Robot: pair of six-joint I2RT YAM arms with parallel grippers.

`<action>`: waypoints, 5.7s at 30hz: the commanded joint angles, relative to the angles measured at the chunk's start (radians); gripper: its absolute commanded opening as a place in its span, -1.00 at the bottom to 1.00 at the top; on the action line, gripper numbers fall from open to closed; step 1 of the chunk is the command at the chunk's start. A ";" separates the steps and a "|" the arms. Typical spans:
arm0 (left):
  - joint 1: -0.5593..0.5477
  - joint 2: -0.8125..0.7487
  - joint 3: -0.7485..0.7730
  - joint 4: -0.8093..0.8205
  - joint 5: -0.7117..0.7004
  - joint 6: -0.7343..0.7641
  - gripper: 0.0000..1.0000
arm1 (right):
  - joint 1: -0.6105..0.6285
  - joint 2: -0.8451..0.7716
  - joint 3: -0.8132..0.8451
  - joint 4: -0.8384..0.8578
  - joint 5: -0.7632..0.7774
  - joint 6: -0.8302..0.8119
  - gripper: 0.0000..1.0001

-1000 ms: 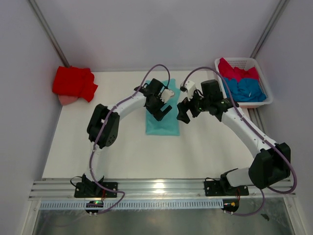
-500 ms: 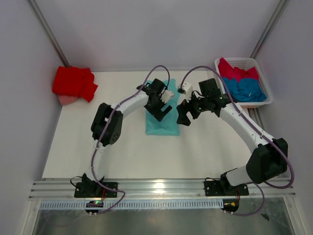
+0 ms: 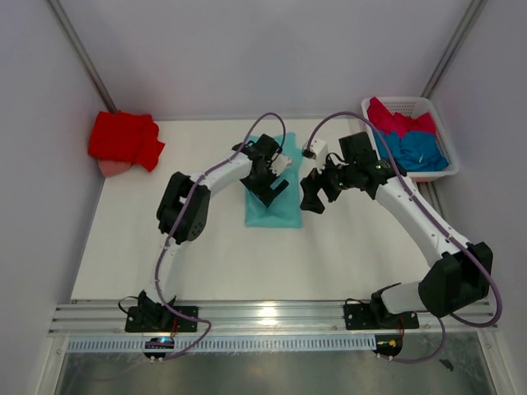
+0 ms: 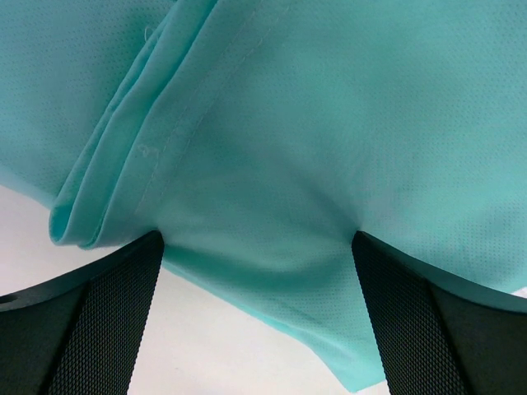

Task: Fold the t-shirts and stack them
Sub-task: Fold the tshirt

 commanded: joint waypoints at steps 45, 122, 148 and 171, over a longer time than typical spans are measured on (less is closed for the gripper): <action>-0.036 -0.209 -0.099 -0.192 0.256 0.172 0.98 | 0.001 0.040 -0.211 0.473 0.969 0.215 0.99; -0.137 -0.035 0.078 -0.264 0.122 0.095 0.99 | 0.001 0.005 -0.234 0.475 0.926 0.188 0.99; -0.116 0.001 0.000 -0.270 0.007 0.040 0.98 | 0.001 -0.006 -0.236 0.469 0.923 0.188 0.99; -0.111 -0.155 -0.023 -0.125 -0.017 0.038 0.98 | 0.001 -0.029 -0.240 0.440 0.787 0.180 0.99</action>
